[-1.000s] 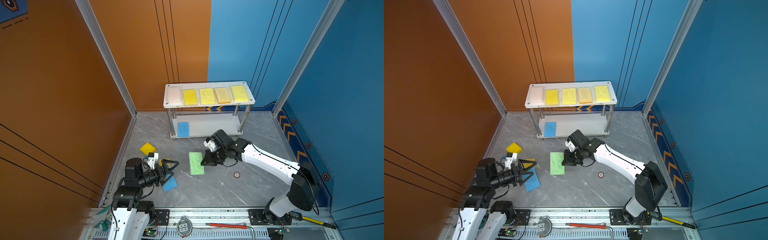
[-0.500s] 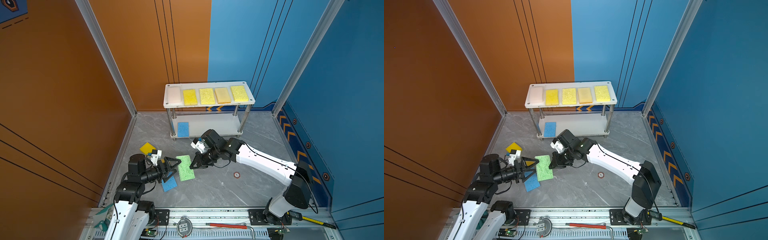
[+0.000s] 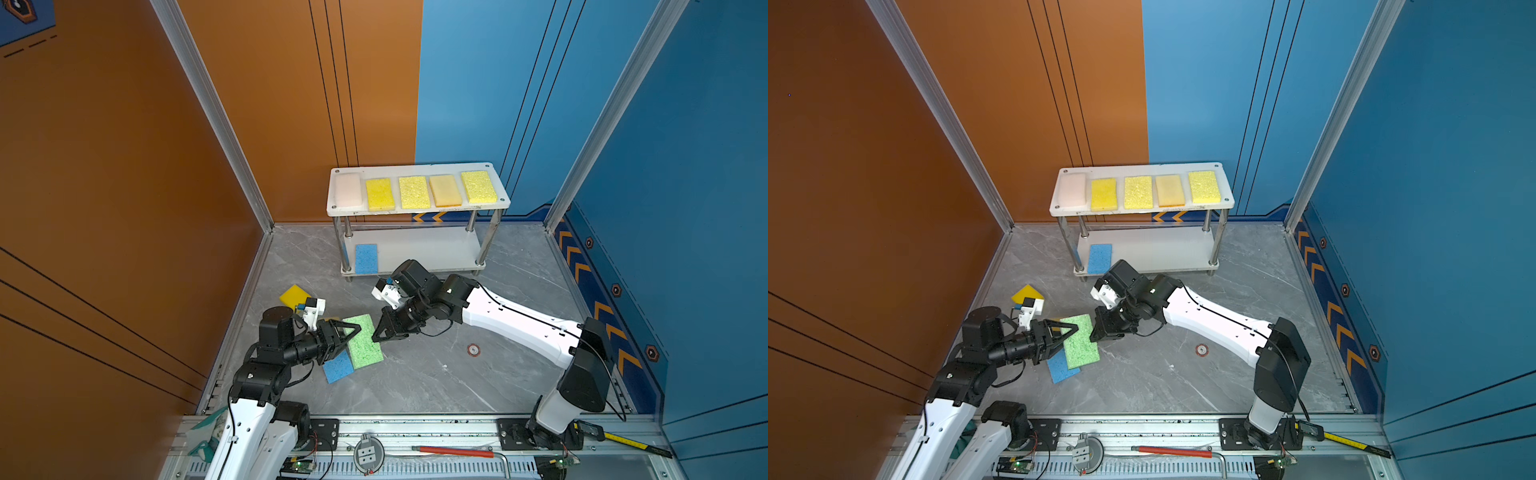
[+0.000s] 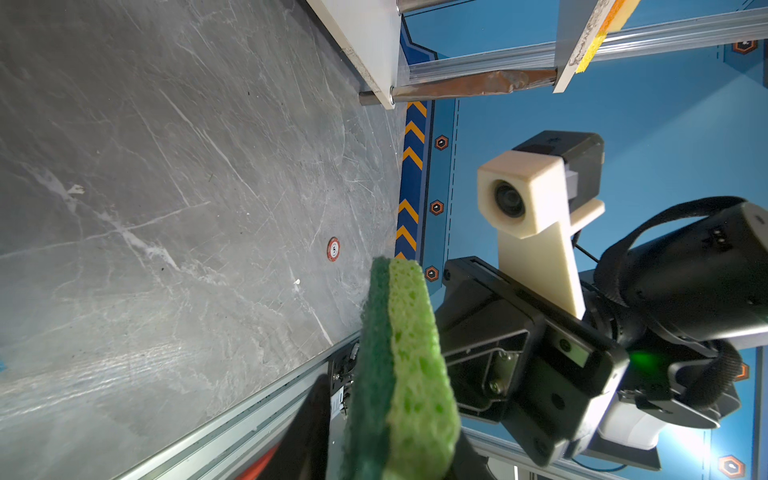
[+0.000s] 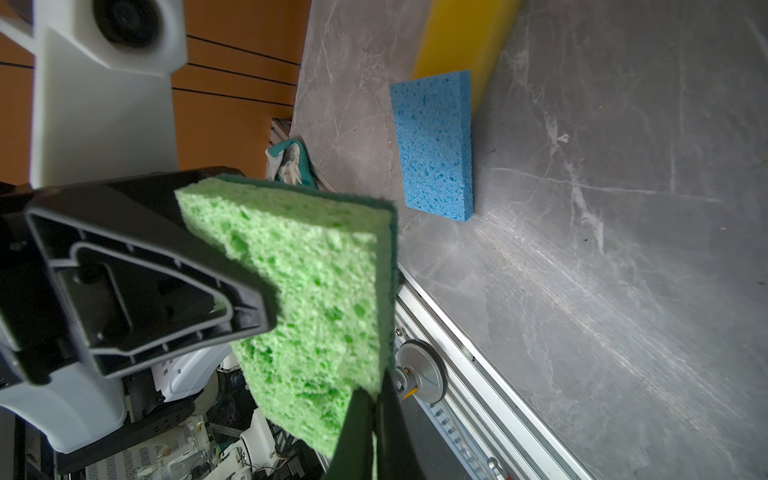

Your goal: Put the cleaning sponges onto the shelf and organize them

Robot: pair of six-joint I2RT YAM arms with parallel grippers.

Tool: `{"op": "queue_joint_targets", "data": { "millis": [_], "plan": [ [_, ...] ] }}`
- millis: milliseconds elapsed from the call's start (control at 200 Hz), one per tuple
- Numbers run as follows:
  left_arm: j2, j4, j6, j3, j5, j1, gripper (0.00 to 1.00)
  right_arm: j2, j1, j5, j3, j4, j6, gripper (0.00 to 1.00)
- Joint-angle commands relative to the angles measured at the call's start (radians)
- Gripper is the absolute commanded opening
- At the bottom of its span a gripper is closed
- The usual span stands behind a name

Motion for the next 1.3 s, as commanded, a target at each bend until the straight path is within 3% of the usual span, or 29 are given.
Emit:
{"op": "queue_joint_targets", "data": {
  "millis": [0, 110, 280, 400, 646, 846, 1296],
  "plan": [
    [-0.004, 0.013, 0.020, 0.022, -0.014, -0.006, 0.25, 0.016, 0.009, -0.015, 0.030, -0.035, -0.019, 0.00],
    [-0.004, 0.012, 0.019, 0.023, -0.026, -0.007, 0.15, 0.012, 0.008, -0.006, 0.034, -0.041, -0.012, 0.06],
    [-0.004, 0.011, 0.015, 0.033, -0.060, -0.006, 0.11, -0.022, -0.003, 0.020, 0.021, -0.041, 0.002, 0.41],
    [0.000, 0.029, -0.004, 0.039, -0.077, -0.003, 0.09, -0.054, -0.018, 0.030, 0.001, -0.041, 0.011, 0.54],
    [0.008, 0.297, -0.205, -0.004, -0.064, 0.015, 0.09, -0.133, -0.055, 0.004, -0.050, 0.008, 0.055, 0.70],
    [0.020, 0.576, -0.389, -0.056, -0.062, 0.041, 0.09, -0.203, -0.096, -0.080, -0.166, 0.258, 0.222, 0.71],
    [0.024, 0.588, -0.402, -0.031, -0.045, 0.049, 0.09, -0.202, -0.074, -0.130, -0.215, 0.493, 0.363, 0.61]
  ]
}}
